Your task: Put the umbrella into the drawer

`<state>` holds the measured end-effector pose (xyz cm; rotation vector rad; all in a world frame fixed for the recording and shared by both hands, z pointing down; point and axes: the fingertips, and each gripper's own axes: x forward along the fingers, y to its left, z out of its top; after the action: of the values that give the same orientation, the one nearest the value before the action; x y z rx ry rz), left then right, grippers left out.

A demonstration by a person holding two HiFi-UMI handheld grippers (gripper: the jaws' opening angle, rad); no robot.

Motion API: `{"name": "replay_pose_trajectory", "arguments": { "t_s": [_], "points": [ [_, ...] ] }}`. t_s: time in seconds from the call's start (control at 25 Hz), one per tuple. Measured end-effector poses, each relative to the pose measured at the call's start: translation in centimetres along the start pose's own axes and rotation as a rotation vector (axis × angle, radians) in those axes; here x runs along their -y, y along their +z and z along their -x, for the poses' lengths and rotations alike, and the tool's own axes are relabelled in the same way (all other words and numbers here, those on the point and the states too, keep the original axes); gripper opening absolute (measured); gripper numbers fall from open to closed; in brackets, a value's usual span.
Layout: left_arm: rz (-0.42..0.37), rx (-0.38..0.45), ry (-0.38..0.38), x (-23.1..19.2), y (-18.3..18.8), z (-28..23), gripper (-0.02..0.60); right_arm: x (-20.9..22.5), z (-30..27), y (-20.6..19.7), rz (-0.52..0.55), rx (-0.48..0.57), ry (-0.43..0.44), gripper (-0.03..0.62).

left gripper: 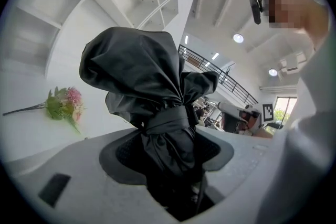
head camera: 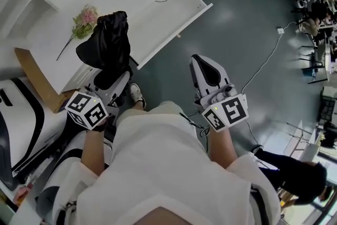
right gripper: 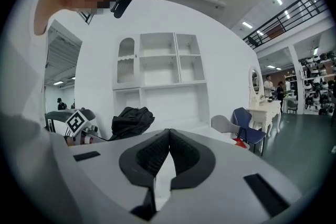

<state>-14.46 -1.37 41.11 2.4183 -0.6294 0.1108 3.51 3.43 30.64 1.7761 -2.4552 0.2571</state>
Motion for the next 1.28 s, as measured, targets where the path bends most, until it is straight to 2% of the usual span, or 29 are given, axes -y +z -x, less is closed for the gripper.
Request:
{"name": "replay_pose_trajectory", "arguments": {
  "t_s": [0.16,0.32,0.64,0.88,1.08,1.28],
  "points": [
    [0.016,-0.043,-0.033,-0.9,0.0,-2.3,0.256,1.5,-1.3,-0.4,-0.009,-0.033,-0.029,0.000],
    [0.014,-0.095,-0.028,-1.7,-0.7,-3.7,0.256,2.9,-2.3,-0.7,-0.029,-0.044,-0.052,0.000],
    [-0.030,-0.148,0.020,-1.2,-0.3,-7.4,0.256,7.7,-4.2,-0.5,-0.078,-0.007,-0.020,0.000],
    [-0.107,-0.198,0.064,-1.3,0.9,-10.3,0.257,10.4,-6.5,-0.3,-0.113,0.028,0.022,0.000],
    [-0.120,-0.245,0.101,-2.3,0.7,-12.8,0.258,11.8,-7.0,-1.2,-0.144,0.020,0.045,0.000],
    [-0.153,-0.302,0.132,-4.1,0.0,-15.5,0.258,13.8,-6.7,-2.3,-0.160,-0.004,0.033,0.000]
  ]
}}
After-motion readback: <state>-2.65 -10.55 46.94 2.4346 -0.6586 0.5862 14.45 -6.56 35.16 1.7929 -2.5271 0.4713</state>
